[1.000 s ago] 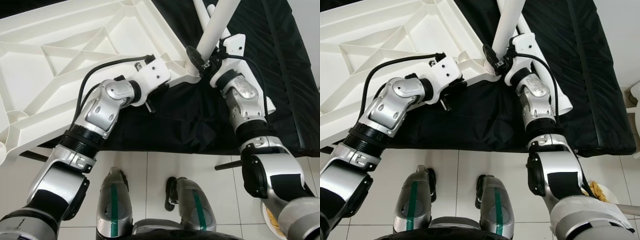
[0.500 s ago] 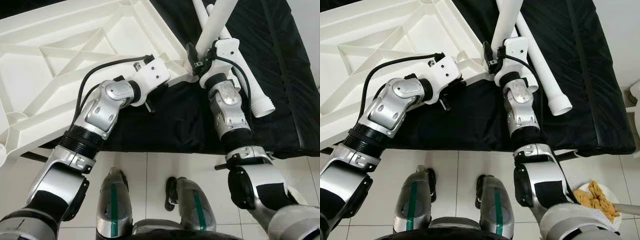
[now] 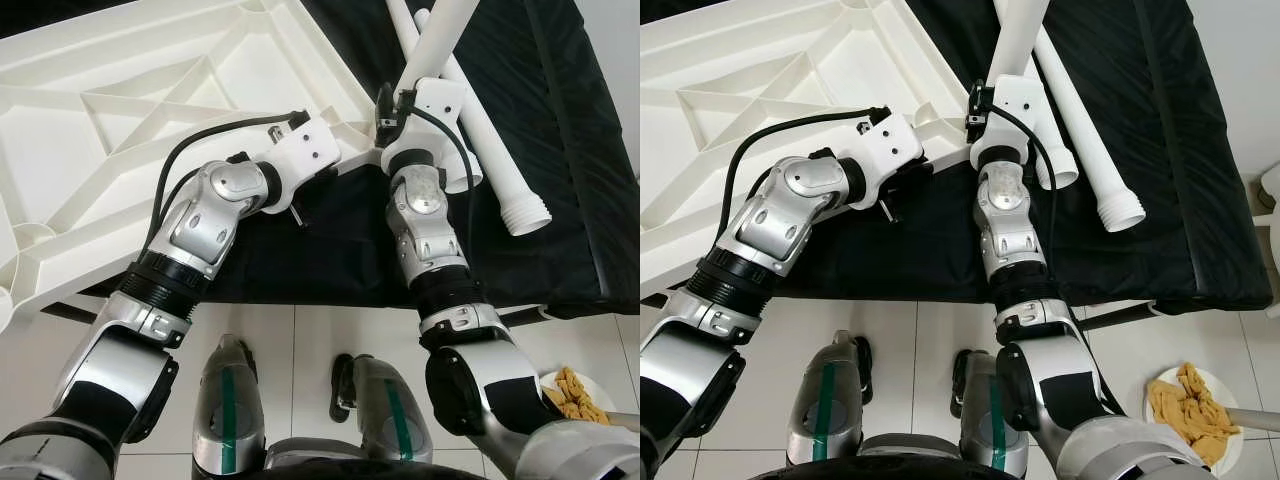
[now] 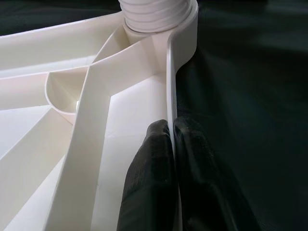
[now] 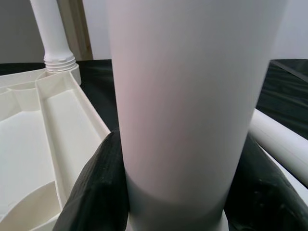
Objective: Building children table
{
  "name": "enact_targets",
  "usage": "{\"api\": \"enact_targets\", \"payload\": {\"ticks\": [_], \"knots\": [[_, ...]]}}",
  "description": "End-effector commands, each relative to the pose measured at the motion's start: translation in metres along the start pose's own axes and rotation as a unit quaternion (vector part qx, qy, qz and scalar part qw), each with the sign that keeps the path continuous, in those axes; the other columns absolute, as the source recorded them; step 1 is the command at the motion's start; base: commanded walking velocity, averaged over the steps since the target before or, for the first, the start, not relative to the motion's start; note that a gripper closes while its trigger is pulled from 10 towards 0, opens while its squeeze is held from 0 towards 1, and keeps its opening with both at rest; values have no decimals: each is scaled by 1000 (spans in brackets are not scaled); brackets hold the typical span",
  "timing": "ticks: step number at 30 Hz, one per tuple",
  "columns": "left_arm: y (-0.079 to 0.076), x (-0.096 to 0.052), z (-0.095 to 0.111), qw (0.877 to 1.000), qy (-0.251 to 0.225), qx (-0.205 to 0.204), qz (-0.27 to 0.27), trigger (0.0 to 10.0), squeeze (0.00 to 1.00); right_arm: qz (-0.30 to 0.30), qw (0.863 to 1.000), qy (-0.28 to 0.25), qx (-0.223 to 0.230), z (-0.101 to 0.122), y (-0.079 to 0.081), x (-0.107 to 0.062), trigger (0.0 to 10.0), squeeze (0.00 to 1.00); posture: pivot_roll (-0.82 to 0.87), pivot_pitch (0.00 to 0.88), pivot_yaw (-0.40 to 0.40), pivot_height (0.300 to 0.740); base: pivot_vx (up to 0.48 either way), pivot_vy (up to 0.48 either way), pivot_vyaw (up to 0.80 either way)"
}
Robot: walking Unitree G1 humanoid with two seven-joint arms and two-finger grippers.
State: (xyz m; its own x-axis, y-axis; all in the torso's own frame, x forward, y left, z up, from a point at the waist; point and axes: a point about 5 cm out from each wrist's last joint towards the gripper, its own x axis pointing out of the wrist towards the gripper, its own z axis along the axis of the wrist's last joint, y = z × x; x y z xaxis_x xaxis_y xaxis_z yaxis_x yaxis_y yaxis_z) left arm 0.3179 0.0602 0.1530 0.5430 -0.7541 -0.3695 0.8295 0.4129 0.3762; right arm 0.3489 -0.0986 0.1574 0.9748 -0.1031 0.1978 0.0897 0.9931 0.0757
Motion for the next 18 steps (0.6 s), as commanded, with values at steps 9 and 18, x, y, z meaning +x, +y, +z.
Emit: {"api": "enact_targets", "payload": {"ticks": [9,18], "knots": [[-2,-1,12,999,-28,16,7,10000,0,-25,999,20,-3,-8,-15,-5,10000,0,78,60,-51,740,0,0,0],[-2,-1,12,999,-29,18,6,10000,0,9,1000,25,2,-10,-21,-8,10000,1000,76,50,-51,740,0,0,0]]}}
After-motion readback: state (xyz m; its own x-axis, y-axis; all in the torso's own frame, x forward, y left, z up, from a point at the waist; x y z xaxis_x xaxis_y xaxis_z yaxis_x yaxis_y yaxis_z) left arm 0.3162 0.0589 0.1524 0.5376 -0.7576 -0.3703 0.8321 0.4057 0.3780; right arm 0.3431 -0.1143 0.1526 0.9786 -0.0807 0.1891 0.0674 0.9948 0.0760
